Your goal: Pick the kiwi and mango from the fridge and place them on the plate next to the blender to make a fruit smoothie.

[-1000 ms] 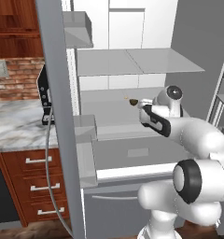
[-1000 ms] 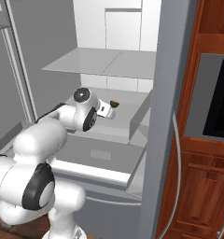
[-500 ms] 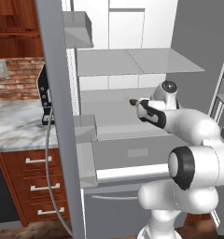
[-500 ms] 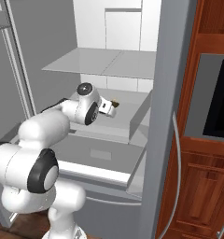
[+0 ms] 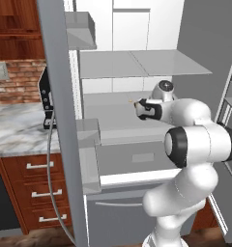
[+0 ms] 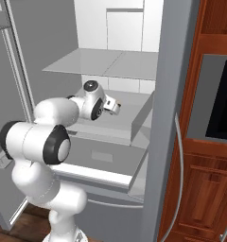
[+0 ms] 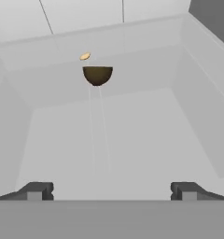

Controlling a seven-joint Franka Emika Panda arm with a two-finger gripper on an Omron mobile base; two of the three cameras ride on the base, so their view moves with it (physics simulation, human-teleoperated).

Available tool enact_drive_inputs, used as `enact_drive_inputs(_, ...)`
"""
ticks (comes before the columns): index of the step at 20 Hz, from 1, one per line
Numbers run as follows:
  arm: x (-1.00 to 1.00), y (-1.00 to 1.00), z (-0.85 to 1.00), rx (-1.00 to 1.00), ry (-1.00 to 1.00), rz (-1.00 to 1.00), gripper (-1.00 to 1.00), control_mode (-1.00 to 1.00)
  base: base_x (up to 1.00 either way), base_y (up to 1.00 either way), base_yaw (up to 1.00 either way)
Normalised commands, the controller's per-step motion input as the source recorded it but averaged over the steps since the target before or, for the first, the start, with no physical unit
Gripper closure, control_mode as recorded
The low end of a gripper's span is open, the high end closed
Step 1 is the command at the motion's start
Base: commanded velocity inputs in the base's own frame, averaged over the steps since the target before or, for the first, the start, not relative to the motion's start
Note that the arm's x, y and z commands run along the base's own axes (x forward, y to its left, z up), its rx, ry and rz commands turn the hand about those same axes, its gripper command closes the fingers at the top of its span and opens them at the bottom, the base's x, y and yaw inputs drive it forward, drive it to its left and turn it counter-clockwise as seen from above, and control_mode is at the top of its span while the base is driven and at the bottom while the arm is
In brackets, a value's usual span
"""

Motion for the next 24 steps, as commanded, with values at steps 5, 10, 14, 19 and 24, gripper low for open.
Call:
enact_drive_inputs(5, 0.45, 0.0, -0.3, -0.05, 0.0, 0.0, -1.0, -1.0, 0.0, 0.0, 0.0)
enact_drive_inputs(10, 0.49, 0.0, -0.2, -0.03, 0.01, 0.0, -1.0, -1.0, 0.0, 0.0, 0.0)
enact_drive_inputs(14, 0.51, 0.0, -0.08, 0.0, 0.02, 0.0, -1.0, -1.0, 0.0, 0.0, 0.0)
enact_drive_inputs(19, 0.51, 0.0, -0.09, 0.0, 0.02, 0.0, -1.0, -1.0, 0.0, 0.0, 0.0)
enact_drive_inputs(24, 0.53, 0.0, -0.19, 0.0, 0.02, 0.0, -1.0, -1.0, 0.0, 0.0, 0.0)
